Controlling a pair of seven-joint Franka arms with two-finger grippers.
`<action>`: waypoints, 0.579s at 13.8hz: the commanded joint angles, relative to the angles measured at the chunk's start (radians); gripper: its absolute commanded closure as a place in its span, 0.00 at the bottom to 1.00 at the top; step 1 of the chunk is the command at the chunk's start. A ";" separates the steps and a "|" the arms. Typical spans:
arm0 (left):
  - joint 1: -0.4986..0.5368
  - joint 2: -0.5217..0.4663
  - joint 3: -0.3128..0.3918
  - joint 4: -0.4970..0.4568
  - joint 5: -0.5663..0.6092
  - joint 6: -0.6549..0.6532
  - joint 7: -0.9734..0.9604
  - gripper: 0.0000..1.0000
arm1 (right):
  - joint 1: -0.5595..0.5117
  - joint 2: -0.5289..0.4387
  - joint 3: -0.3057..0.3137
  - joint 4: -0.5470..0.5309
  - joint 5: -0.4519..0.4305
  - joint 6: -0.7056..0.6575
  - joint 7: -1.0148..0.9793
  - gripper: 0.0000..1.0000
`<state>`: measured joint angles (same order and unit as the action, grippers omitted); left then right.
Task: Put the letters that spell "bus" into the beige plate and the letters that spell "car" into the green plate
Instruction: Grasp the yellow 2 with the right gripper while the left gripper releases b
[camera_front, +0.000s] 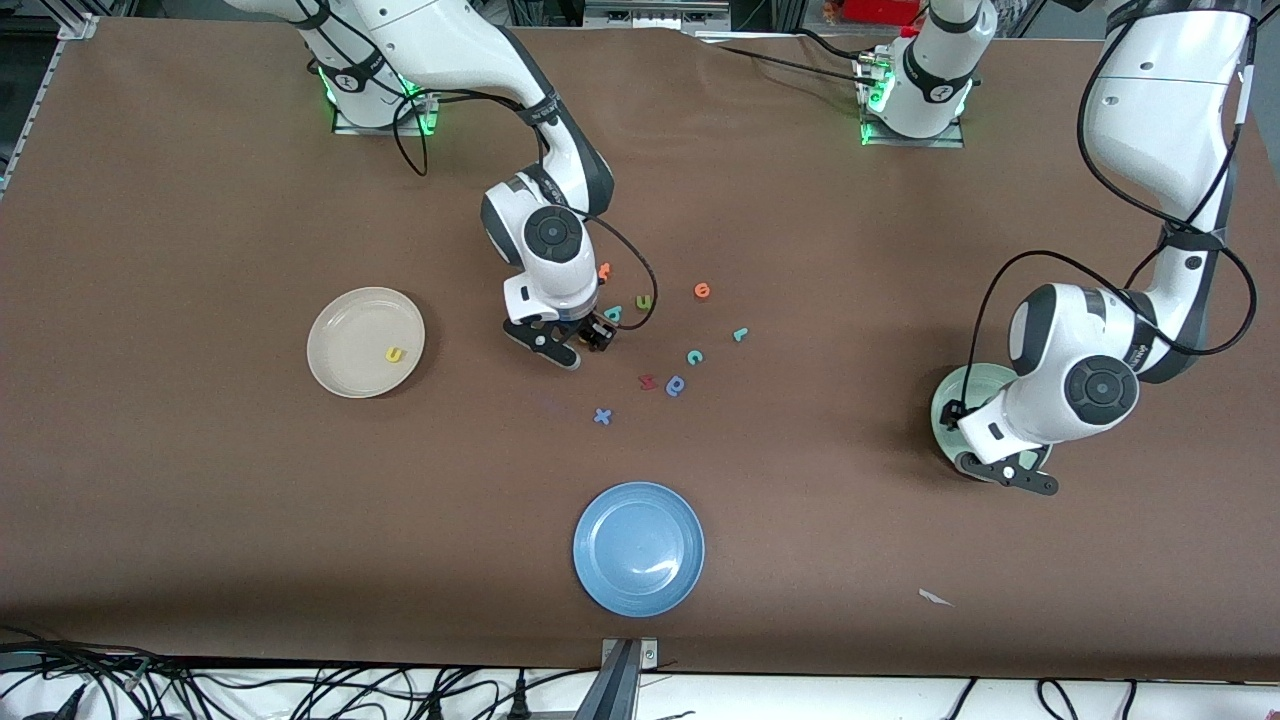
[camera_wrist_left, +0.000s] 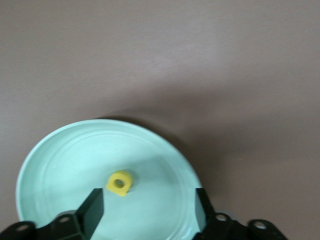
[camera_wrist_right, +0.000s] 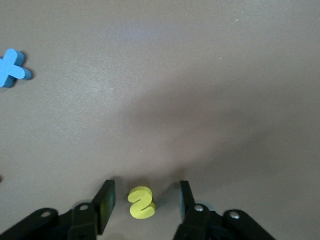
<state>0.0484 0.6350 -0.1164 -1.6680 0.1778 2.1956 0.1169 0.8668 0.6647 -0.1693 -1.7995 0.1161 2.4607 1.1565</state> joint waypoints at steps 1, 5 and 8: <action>-0.008 -0.014 -0.066 -0.001 -0.088 -0.014 -0.150 0.00 | 0.014 0.010 -0.002 -0.005 0.010 0.018 -0.008 0.46; -0.012 -0.026 -0.228 -0.085 -0.100 0.051 -0.470 0.00 | 0.031 0.010 -0.004 -0.006 0.010 0.015 -0.009 0.64; -0.050 -0.092 -0.269 -0.269 -0.095 0.245 -0.632 0.00 | 0.032 0.007 -0.004 -0.008 0.010 0.009 -0.023 0.88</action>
<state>0.0193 0.6235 -0.3807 -1.8002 0.0886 2.3560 -0.4298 0.8865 0.6714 -0.1663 -1.7995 0.1160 2.4667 1.1540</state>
